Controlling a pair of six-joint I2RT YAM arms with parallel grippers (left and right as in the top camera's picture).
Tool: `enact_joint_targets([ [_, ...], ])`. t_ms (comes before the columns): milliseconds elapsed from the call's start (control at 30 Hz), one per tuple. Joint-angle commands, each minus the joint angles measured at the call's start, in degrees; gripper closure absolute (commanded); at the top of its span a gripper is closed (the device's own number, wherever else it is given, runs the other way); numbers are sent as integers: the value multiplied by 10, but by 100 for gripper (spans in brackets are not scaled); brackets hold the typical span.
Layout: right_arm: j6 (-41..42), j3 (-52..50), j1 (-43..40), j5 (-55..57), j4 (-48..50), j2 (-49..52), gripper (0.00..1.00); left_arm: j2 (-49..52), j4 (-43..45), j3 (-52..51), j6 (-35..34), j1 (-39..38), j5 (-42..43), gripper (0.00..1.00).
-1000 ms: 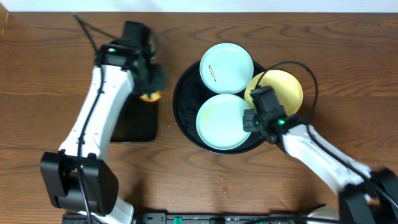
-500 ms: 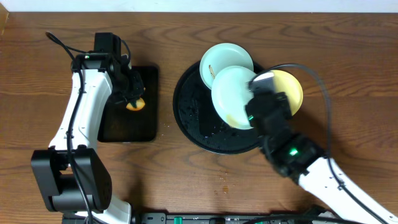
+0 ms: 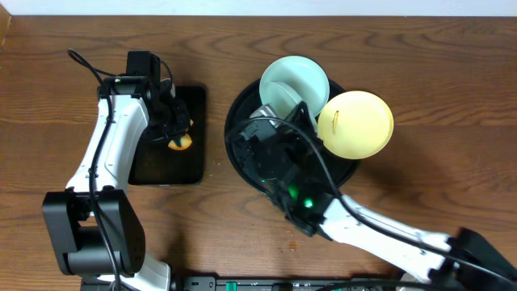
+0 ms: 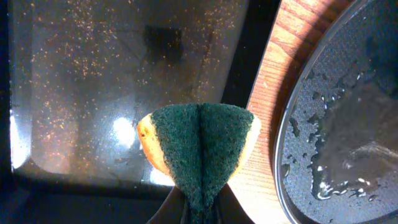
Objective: Clean dirty plates on tray and stack at the side
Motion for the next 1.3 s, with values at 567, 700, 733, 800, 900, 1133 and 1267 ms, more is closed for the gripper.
enact_joint_targets([
  [567,46,5,6,116,45,14,99,-1,39,-6,85,1,313,93],
  [700,45,5,-6,52,42,-5,99,-2,41,-6,85,1,313,93],
  [733,44,5,-15,16,40,-9,99,-2,41,-6,85,1,313,93],
  [800,55,6,-33,-28,39,-17,99,-3,40,-6,85,1,313,93],
  [900,131,12,-55,-74,-32,-35,99,-9,42,-6,85,1,313,93],
  [1133,432,41,-152,-420,-325,-81,99,-52,66,-6,85,-3,319,93],
  [1267,478,41,-207,-534,-340,-101,99,-82,68,-6,85,-34,343,93],
])
